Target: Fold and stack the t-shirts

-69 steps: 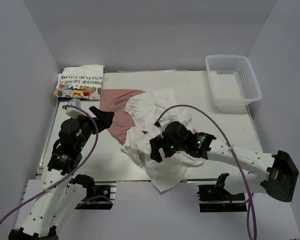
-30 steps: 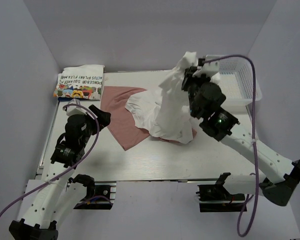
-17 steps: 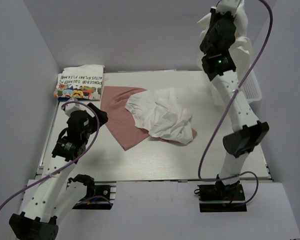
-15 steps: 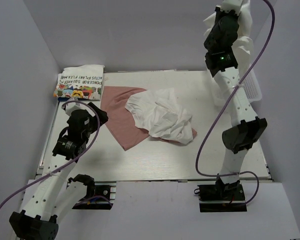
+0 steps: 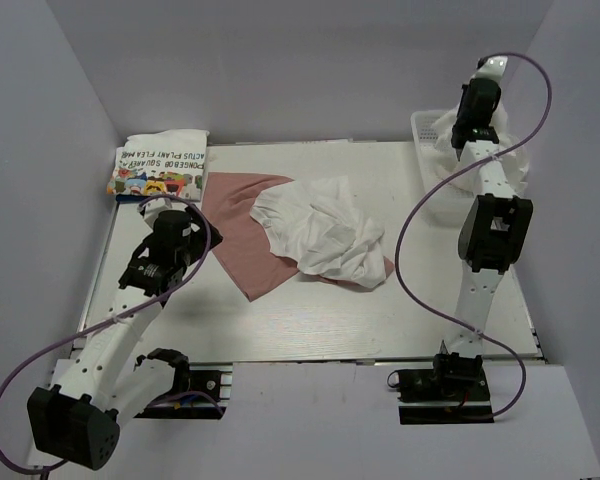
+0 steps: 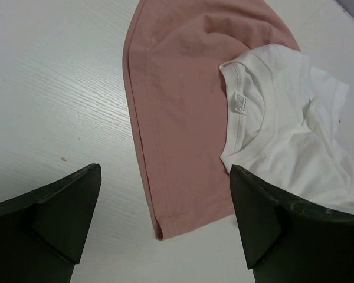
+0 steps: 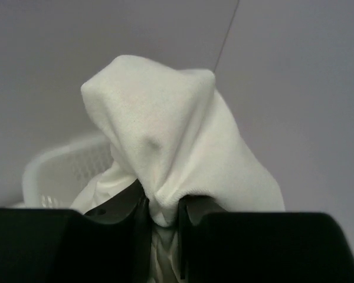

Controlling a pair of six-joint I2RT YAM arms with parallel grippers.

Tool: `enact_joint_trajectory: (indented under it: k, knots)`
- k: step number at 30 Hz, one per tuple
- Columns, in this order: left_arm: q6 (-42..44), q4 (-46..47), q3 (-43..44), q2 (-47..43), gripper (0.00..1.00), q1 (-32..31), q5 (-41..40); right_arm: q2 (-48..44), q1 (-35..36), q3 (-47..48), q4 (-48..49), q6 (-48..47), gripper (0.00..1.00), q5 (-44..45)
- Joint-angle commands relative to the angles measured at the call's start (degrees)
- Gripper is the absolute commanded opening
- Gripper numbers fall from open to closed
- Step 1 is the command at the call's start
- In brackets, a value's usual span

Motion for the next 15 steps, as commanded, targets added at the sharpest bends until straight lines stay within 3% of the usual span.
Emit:
enact_joint_trajectory:
  k: [1,2,4,9,12,13,15]
  knots:
    - [0.8,-0.1,3.3,0.9,1.0,0.3,0.1,1.8,-1.8,-1.4,-4.2,9.5,0.23,-11.0]
    - [0.8,-0.6,3.3,0.9,1.0,0.3,0.1,1.6,-1.9,-1.8,-6.4,9.6,0.39,-11.7]
    - [0.8,-0.1,3.3,0.9,1.0,0.3,0.9,0.4,-1.9,-2.9,-9.5,9.4,0.89,-14.7]
    - [1.4,-0.1,3.3,1.4,1.0,0.3,3.7,-7.3,-0.6,-0.8,-18.7,7.5,0.9,-17.7]
    - [1.4,-0.1,3.3,1.4,1.0,0.3,5.4,-14.6,2.3,-5.7,-20.3,3.9,0.9,-20.5]
    - [1.4,-0.1,3.3,0.9,1.0,0.3,6.0,-20.8,2.9,-7.6,-19.4,3.2,0.9,-20.7]
    - [1.4,-0.6,3.3,0.3,1.0,0.3,7.6,-24.7,10.1,-17.0,-18.3,-2.0,0.9,-22.0]
